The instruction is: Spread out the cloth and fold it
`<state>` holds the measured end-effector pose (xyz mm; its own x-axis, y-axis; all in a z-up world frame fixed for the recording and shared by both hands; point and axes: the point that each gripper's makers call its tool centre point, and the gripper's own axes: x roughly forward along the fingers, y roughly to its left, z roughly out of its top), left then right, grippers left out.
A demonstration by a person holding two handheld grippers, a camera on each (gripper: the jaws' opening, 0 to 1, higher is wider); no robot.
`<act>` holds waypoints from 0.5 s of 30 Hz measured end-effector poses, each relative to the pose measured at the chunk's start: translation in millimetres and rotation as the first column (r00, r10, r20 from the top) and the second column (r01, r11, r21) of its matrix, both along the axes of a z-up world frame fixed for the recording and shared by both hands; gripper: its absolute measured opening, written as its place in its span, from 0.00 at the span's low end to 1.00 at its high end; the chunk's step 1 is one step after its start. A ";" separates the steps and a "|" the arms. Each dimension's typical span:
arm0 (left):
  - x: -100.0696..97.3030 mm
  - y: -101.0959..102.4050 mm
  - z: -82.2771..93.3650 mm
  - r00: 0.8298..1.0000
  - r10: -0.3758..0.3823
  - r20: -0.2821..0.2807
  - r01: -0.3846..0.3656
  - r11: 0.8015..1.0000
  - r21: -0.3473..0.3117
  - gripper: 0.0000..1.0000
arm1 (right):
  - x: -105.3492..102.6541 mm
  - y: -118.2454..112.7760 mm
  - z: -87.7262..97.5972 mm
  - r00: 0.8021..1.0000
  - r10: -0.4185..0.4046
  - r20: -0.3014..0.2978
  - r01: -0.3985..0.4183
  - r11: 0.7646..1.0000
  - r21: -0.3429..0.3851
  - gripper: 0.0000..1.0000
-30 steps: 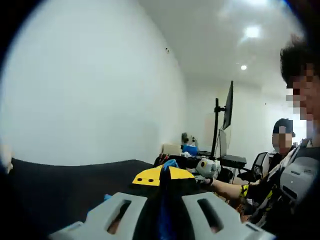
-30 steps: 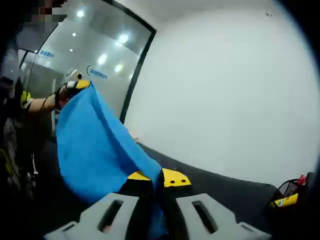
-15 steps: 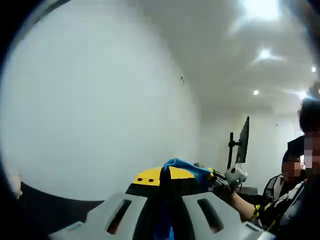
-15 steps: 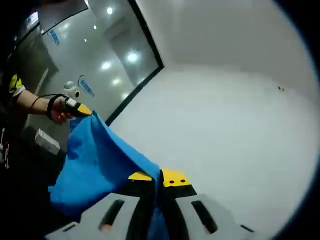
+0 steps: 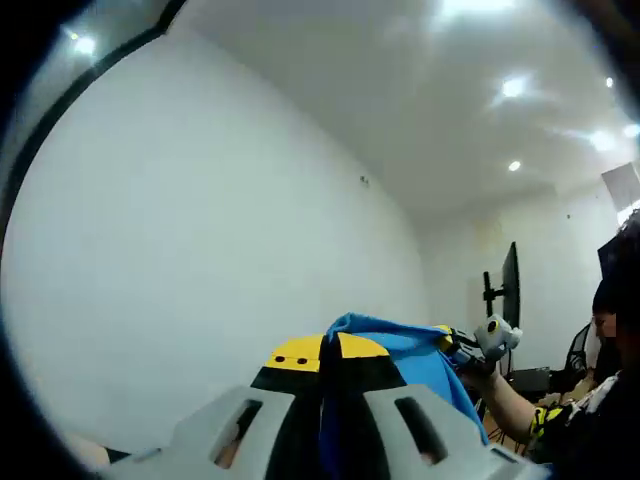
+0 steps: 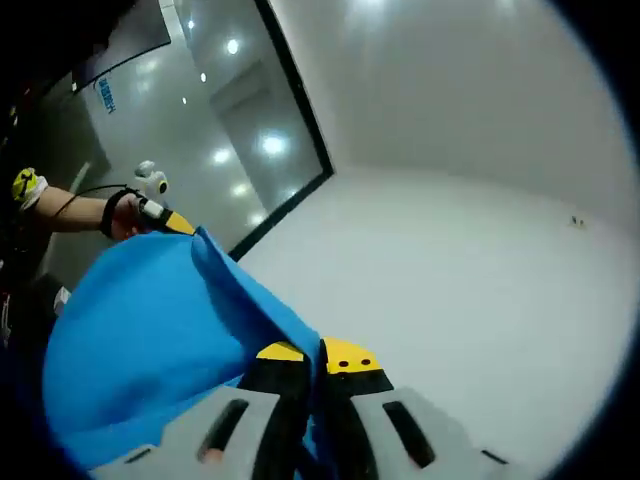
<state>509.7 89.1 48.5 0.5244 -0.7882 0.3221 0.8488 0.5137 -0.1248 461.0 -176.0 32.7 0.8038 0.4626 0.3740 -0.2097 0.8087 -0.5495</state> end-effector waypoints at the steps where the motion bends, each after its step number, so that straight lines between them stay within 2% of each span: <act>1: 17.9 -3.9 -13.6 1.000 0.016 -0.021 -0.015 1.000 0.011 0.01 | 19.4 -4.5 -16.6 0.999 -0.009 -0.032 0.008 1.000 -0.012 0.02; 2: 41.3 -11.0 -37.9 0.995 0.024 -0.098 -0.023 1.000 0.015 0.01 | 49.8 -18.6 -40.0 0.995 -0.044 -0.085 0.044 0.999 -0.003 0.02; 3: 57.1 -18.7 -52.3 0.991 0.012 -0.134 -0.010 1.000 0.015 0.01 | 66.3 -25.2 -54.5 0.991 -0.053 -0.122 0.056 0.998 0.020 0.02; 4: 71.6 -25.7 -68.4 0.984 0.013 -0.177 -0.012 1.000 0.008 0.01 | 92.6 -36.6 -76.8 0.983 -0.080 -0.167 0.087 0.996 0.036 0.02; 5: 94.6 -35.3 -95.6 0.973 0.037 -0.229 -0.032 0.999 0.028 0.02 | 109.2 -45.7 -93.1 0.972 -0.117 -0.202 0.126 0.991 0.034 0.02; 6: 107.9 -40.9 -114.0 0.967 0.053 -0.248 -0.042 0.998 0.046 0.03 | 131.1 -59.6 -117.7 0.951 -0.171 -0.257 0.188 0.981 0.042 0.02; 7: 127.8 -41.6 -141.5 0.951 0.109 -0.290 -0.094 0.994 0.064 0.03 | 144.6 -71.3 -134.8 0.930 -0.219 -0.295 0.241 0.970 0.042 0.02; 9: 144.6 -49.4 -175.2 0.942 0.109 -0.316 -0.100 0.994 0.047 0.04 | 167.4 -85.8 -168.4 0.893 -0.244 -0.379 0.285 0.957 0.054 0.02; 10: 150.8 -49.3 -191.1 0.931 0.121 -0.346 -0.109 0.993 0.054 0.07 | 181.2 -93.0 -196.9 0.855 -0.236 -0.461 0.317 0.942 0.107 0.03; 11: 154.6 -50.7 -214.5 0.912 0.118 -0.392 -0.101 0.993 0.066 0.10 | 192.9 -100.6 -227.8 0.805 -0.244 -0.541 0.355 0.928 0.111 0.05; 12: 150.0 -53.6 -228.7 0.910 0.100 -0.403 -0.072 0.994 0.083 0.12 | 196.4 -100.9 -248.7 0.770 -0.243 -0.590 0.352 0.933 0.074 0.10; 13: 140.4 -57.6 -248.0 0.913 0.075 -0.402 -0.028 0.992 0.121 0.15 | 200.1 -103.4 -272.9 0.727 -0.244 -0.642 0.353 0.934 0.045 0.19; 14: 132.9 -58.9 -260.4 0.914 0.067 -0.399 -0.007 0.989 0.149 0.16 | 199.5 -106.8 -287.5 0.688 -0.250 -0.681 0.366 0.930 0.029 0.31; 15: 115.5 -61.3 -278.9 0.915 0.045 -0.401 0.028 0.984 0.174 0.17 | 198.4 -110.7 -293.8 0.678 -0.258 -0.688 0.373 0.927 0.020 0.34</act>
